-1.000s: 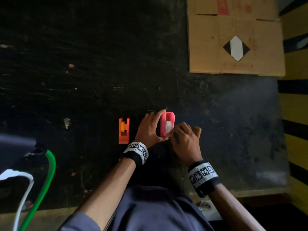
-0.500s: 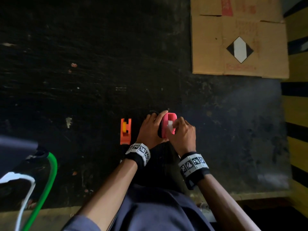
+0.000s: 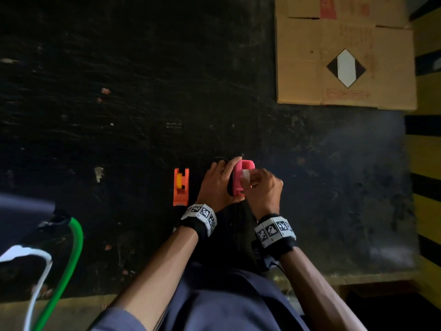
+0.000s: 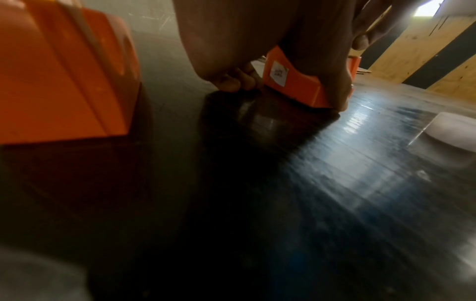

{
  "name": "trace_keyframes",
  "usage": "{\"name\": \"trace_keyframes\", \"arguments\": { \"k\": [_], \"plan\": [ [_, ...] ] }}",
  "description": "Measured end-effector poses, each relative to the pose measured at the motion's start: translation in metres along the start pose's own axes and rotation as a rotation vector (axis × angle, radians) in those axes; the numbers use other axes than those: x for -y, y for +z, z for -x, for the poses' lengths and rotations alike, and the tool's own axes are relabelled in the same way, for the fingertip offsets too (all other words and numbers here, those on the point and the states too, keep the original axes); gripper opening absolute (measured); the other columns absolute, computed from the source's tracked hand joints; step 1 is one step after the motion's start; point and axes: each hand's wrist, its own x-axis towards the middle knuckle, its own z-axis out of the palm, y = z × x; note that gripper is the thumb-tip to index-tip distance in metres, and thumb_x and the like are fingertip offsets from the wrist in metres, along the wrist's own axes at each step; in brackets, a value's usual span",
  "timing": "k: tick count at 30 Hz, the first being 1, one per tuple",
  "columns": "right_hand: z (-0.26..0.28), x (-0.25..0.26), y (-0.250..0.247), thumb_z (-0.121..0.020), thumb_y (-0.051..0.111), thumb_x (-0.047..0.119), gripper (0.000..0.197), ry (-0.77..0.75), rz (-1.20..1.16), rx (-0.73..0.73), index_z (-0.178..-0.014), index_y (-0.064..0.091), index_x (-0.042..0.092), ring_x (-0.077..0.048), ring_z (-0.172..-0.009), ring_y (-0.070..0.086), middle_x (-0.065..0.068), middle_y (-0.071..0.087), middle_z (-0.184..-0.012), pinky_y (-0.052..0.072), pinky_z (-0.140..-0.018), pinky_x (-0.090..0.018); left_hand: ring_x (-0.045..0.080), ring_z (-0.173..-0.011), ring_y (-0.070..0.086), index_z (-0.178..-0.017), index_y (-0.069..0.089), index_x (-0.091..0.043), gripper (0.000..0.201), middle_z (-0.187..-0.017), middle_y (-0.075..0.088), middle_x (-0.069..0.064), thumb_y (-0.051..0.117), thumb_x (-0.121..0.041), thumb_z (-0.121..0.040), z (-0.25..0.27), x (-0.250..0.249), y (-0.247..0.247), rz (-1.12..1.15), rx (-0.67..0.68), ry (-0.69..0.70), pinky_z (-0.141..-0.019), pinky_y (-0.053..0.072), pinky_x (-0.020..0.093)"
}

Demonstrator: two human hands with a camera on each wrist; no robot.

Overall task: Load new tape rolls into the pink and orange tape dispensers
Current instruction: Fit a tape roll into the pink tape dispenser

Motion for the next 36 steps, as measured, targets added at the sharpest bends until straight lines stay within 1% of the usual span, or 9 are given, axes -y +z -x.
{"name": "trace_keyframes", "arguments": {
  "k": [10, 15, 18, 20, 23, 28, 31, 33, 36],
  "plan": [
    [-0.007, 0.009, -0.005, -0.078, 0.079, 0.012, 0.016, -0.1, 0.136, 0.0, -0.09, 0.074, 0.003, -0.028, -0.074, 0.067, -0.012, 0.073, -0.085, 0.057, -0.069, -0.036, 0.021, -0.117, 0.049, -0.15, 0.023, -0.032, 0.116, -0.127, 0.053, -0.001, 0.078, -0.058, -0.051, -0.003, 0.001, 0.003, -0.009, 0.026, -0.017, -0.105, 0.04, 0.037],
    [-0.007, 0.005, -0.003, -0.08, 0.078, 0.013, 0.029, -0.182, 0.132, 0.016, -0.107, 0.07, 0.015, -0.021, -0.069, 0.065, -0.006, 0.07, -0.087, 0.047, -0.059, -0.021, 0.019, -0.119, 0.049, -0.152, 0.018, -0.034, 0.119, -0.132, 0.051, -0.003, 0.074, -0.062, -0.051, -0.002, 0.003, 0.006, -0.008, 0.04, -0.016, -0.107, 0.038, 0.038],
    [-0.008, 0.002, -0.002, -0.078, 0.079, 0.006, 0.029, -0.254, 0.159, 0.04, -0.106, 0.076, 0.015, -0.022, -0.065, 0.06, -0.006, 0.062, -0.089, 0.058, -0.066, -0.038, 0.02, -0.12, 0.048, -0.151, 0.018, -0.035, 0.118, -0.131, 0.051, -0.002, 0.075, -0.06, -0.051, -0.003, 0.003, 0.006, 0.02, 0.053, -0.037, -0.108, 0.037, 0.038],
    [-0.011, -0.003, 0.001, -0.078, 0.079, 0.006, 0.023, -0.27, 0.182, 0.056, -0.099, 0.077, 0.013, -0.026, -0.065, 0.06, -0.006, 0.058, -0.089, 0.057, -0.07, -0.048, 0.02, -0.12, 0.048, -0.151, 0.019, -0.035, 0.118, -0.13, 0.051, -0.002, 0.076, -0.059, -0.051, -0.003, 0.003, 0.005, 0.019, 0.05, -0.033, -0.108, 0.037, 0.037],
    [-0.016, -0.006, 0.001, -0.078, 0.079, 0.011, 0.014, -0.29, 0.192, 0.085, -0.092, 0.077, 0.014, -0.026, -0.065, 0.058, -0.004, 0.057, -0.087, 0.055, -0.069, -0.05, 0.02, -0.118, 0.049, -0.151, 0.02, -0.034, 0.119, -0.129, 0.052, -0.003, 0.076, -0.061, -0.05, -0.003, 0.002, 0.005, 0.006, 0.038, -0.03, -0.106, 0.038, 0.037],
    [-0.023, -0.003, -0.012, -0.084, 0.077, 0.031, 0.019, -0.326, 0.366, 0.15, -0.101, 0.078, 0.023, -0.024, -0.092, 0.058, -0.003, 0.06, -0.098, 0.038, -0.08, -0.037, 0.022, -0.115, 0.048, -0.149, 0.025, -0.034, 0.116, -0.127, 0.052, 0.0, 0.082, -0.054, -0.05, -0.001, -0.001, 0.0, 0.046, 0.016, -0.031, -0.102, 0.042, 0.038],
    [-0.023, -0.002, -0.02, -0.076, 0.083, 0.035, 0.039, -0.389, 0.449, 0.188, -0.112, 0.075, 0.023, -0.026, -0.105, 0.054, -0.005, 0.059, -0.11, 0.041, -0.085, -0.038, 0.022, -0.115, 0.047, -0.15, 0.026, -0.033, 0.115, -0.127, 0.052, 0.0, 0.083, -0.052, -0.051, 0.002, -0.002, -0.003, 0.073, 0.003, -0.012, -0.101, 0.043, 0.038],
    [-0.019, -0.005, -0.023, -0.068, 0.087, 0.033, 0.053, -0.472, 0.444, 0.209, -0.118, 0.072, 0.02, -0.026, -0.107, 0.054, -0.004, 0.059, -0.116, 0.043, -0.085, -0.038, 0.022, -0.114, 0.048, -0.15, 0.026, -0.032, 0.115, -0.127, 0.052, 0.0, 0.081, -0.054, -0.052, 0.003, -0.001, -0.002, 0.074, -0.001, -0.003, -0.1, 0.043, 0.04],
    [-0.015, -0.011, -0.025, -0.066, 0.088, 0.026, 0.053, -0.578, 0.467, 0.198, -0.115, 0.072, 0.016, -0.027, -0.102, 0.06, -0.003, 0.067, -0.116, 0.045, -0.08, -0.038, 0.022, -0.113, 0.05, -0.151, 0.027, -0.03, 0.115, -0.127, 0.052, 0.0, 0.079, -0.058, -0.052, 0.002, 0.0, 0.0, 0.05, -0.009, 0.001, -0.1, 0.043, 0.041]
  ]
}}
